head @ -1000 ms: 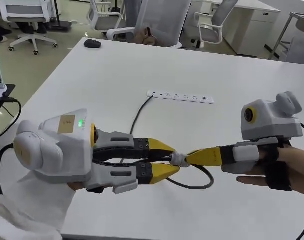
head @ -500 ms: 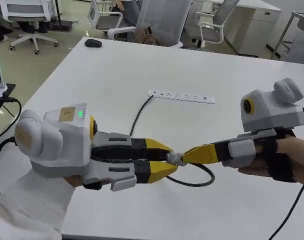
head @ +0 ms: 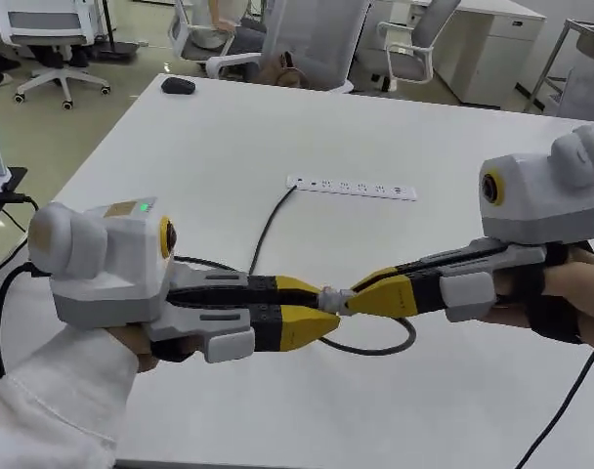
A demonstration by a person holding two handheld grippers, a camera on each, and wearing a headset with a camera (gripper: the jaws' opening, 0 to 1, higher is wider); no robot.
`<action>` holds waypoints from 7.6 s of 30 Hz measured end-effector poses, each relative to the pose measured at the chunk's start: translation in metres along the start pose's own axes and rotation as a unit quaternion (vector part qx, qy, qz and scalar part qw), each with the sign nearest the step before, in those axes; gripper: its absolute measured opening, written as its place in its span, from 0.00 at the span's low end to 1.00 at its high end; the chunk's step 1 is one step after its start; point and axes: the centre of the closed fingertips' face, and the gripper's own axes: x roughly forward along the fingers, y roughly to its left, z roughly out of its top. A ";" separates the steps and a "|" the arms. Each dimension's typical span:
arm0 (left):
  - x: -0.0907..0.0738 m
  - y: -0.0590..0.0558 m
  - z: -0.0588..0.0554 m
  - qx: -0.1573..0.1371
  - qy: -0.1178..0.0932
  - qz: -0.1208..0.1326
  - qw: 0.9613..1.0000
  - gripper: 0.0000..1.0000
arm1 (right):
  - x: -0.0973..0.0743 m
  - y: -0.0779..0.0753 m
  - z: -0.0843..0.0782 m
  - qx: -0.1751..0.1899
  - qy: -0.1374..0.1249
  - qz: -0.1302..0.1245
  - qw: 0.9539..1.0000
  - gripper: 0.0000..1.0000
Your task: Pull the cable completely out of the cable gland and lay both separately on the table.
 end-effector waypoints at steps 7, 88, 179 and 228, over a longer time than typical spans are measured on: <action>0.007 -0.001 0.014 0.131 -0.036 0.038 0.990 0.17 | -0.010 -0.003 0.008 0.138 -0.018 0.040 0.989 0.10; 0.000 -0.004 0.020 -0.038 -0.054 -0.008 0.998 0.15 | -0.005 0.012 0.011 -0.036 -0.090 0.052 0.994 0.12; -0.001 -0.003 0.026 0.078 -0.055 0.011 0.995 0.16 | -0.011 -0.001 0.005 -0.151 -0.105 0.029 0.982 0.16; 0.006 -0.007 0.021 0.041 -0.051 -0.008 0.998 0.16 | -0.004 0.013 0.012 -0.133 -0.141 0.066 0.979 0.17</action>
